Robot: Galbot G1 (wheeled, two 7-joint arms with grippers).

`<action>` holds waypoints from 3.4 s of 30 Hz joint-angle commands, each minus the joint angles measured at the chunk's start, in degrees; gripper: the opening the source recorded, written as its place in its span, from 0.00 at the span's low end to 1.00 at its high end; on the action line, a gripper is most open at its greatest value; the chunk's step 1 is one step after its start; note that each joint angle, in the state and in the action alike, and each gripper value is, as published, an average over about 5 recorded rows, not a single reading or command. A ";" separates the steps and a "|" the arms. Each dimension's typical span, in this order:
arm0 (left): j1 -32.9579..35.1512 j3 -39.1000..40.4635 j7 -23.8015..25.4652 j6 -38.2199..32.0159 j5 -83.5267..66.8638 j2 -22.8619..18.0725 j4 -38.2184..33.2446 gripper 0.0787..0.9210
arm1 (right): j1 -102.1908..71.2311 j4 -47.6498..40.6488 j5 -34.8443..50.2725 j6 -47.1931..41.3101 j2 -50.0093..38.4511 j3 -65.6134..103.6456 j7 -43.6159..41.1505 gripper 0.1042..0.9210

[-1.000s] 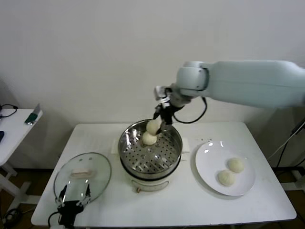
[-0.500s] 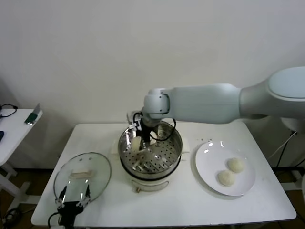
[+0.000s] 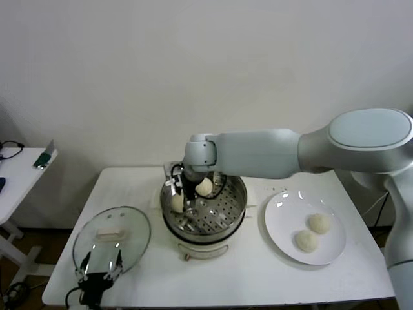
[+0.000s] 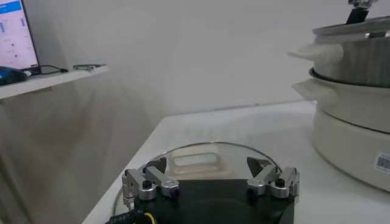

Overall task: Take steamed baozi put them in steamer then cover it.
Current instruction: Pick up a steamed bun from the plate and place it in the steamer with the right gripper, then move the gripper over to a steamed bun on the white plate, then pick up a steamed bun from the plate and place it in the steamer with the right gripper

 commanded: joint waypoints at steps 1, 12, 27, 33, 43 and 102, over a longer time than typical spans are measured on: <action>0.07 -0.05 0.02 0.04 0.00 -0.05 0.01 0.88 | 5.35 3.81 -0.36 4.21 -5.88 -0.68 -3.78 0.88; -0.80 0.38 0.08 0.08 -0.08 0.00 0.50 0.88 | 30.11 18.35 -3.41 15.72 -37.56 -18.22 -18.69 0.88; -1.18 0.29 0.11 -0.10 -0.03 0.12 1.39 0.88 | 9.41 21.78 -27.38 13.72 -59.20 -18.85 -13.93 0.88; -0.76 -0.17 0.02 -0.29 -0.13 -0.13 1.06 0.88 | -8.54 17.74 -31.79 11.34 -59.71 -3.01 -11.69 0.88; -0.38 -0.34 -0.02 -0.39 0.01 -0.46 1.02 0.88 | -23.08 11.55 -34.67 9.35 -56.75 11.18 -8.55 0.88; -0.33 -0.12 0.00 0.12 1.43 -0.46 -0.51 0.88 | 24.16 22.75 -34.87 42.22 -13.46 2.05 -16.77 0.68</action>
